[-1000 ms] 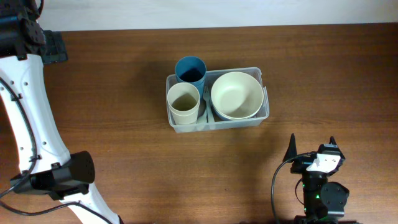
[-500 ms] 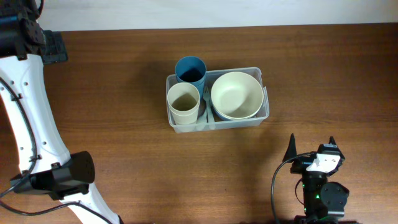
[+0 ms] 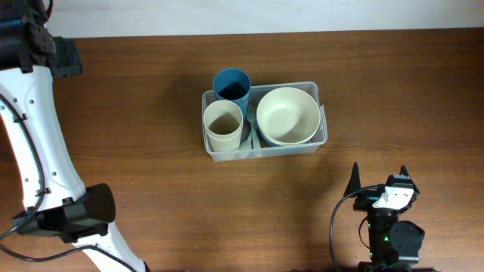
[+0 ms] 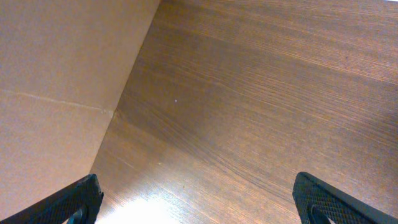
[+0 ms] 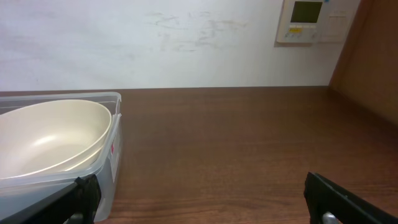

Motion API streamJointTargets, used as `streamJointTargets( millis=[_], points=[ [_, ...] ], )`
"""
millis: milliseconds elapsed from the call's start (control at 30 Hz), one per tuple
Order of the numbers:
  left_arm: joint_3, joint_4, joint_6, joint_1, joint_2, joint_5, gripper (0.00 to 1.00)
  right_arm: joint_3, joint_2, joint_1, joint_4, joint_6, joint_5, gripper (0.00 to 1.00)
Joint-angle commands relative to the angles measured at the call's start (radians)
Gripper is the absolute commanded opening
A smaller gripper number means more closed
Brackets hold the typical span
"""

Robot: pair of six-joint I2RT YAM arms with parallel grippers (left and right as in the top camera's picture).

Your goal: Pack container

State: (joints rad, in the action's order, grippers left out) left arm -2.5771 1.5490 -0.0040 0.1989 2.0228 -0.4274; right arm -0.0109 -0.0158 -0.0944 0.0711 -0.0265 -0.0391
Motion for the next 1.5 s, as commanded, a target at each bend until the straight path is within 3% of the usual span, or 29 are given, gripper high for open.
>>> streamJointTargets(
  millis=[0, 100, 633, 733, 833, 967, 1233, 1467],
  points=[
    [-0.016, 0.007, -0.003, 0.007, -0.007, 0.01, 1.0, 0.005, 0.003, 0.009, 0.008, 0.0, 0.005, 0.99],
    [-0.002, 0.041, -0.003, 0.007, -0.075, 0.15, 1.0, 0.005, 0.003, 0.009, 0.008, 0.001, 0.005, 0.99],
    [0.026, 0.042, -0.003, 0.006, -0.674, 0.168, 1.0, 0.005, 0.003, 0.009, 0.008, 0.001, 0.005, 0.99],
    [0.026, 0.035, -0.012, 0.006, -0.748, 0.277, 1.0, 0.005, 0.003, 0.009, 0.008, 0.001, 0.005, 0.99],
    [0.09, -0.069, -0.108, 0.006, -0.81, 0.378, 1.0, 0.005, 0.003, 0.009, 0.008, 0.0, 0.005, 0.99],
    [0.416, -0.312, -0.119, 0.004, -0.904, 0.403, 1.0, 0.005, 0.003, 0.009, 0.008, 0.0, 0.005, 0.99],
    [1.36, -1.082, -0.119, -0.07, -1.207, 0.449, 1.0, 0.005, 0.003, 0.009, 0.008, 0.0, 0.005, 0.99],
    [1.942, -1.617, -0.119, -0.122, -1.388, 0.447, 1.0, 0.005, 0.003, 0.009, 0.008, 0.001, 0.005, 0.99]
  ],
)
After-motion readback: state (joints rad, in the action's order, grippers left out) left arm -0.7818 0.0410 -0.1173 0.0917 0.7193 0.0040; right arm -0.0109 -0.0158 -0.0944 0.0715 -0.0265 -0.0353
